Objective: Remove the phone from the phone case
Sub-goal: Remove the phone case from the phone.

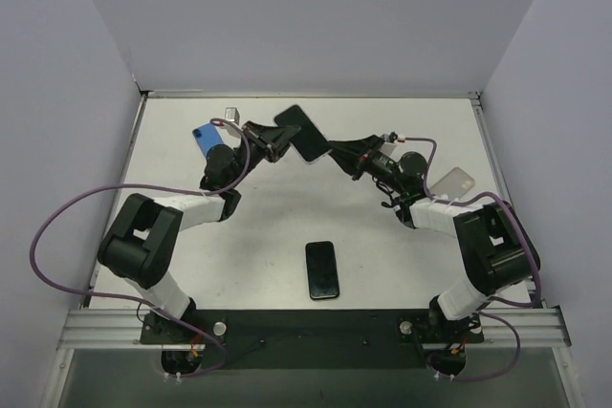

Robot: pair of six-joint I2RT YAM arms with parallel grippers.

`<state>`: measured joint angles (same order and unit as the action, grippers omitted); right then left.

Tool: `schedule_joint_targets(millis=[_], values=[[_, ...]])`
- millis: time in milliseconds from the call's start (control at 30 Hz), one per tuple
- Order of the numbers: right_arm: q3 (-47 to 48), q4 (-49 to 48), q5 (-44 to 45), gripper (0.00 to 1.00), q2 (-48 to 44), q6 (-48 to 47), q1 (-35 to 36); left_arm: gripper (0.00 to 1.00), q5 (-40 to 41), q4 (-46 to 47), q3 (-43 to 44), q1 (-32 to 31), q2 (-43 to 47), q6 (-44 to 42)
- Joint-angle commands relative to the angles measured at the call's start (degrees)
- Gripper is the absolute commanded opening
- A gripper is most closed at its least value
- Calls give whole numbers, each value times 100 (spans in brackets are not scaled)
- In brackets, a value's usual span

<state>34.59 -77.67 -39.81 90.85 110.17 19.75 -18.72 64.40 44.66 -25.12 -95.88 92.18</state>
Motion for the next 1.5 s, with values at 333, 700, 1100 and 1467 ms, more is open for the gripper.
schedule_joint_targets(millis=[333,700,1100,1467], values=[[1084,-1787,2188,0,266,2360,257,0,-203,3096,736,-370,1343,168],[1788,-1787,2469,0,592,2571,451,0,824,3096,1079,-774,1571,792],[1394,-1796,2505,0,434,2431,618,0,2398,2939,640,-1214,1572,1609],[900,-1787,2478,0,-172,2123,671,0,2733,2050,315,-1100,1748,2163]])
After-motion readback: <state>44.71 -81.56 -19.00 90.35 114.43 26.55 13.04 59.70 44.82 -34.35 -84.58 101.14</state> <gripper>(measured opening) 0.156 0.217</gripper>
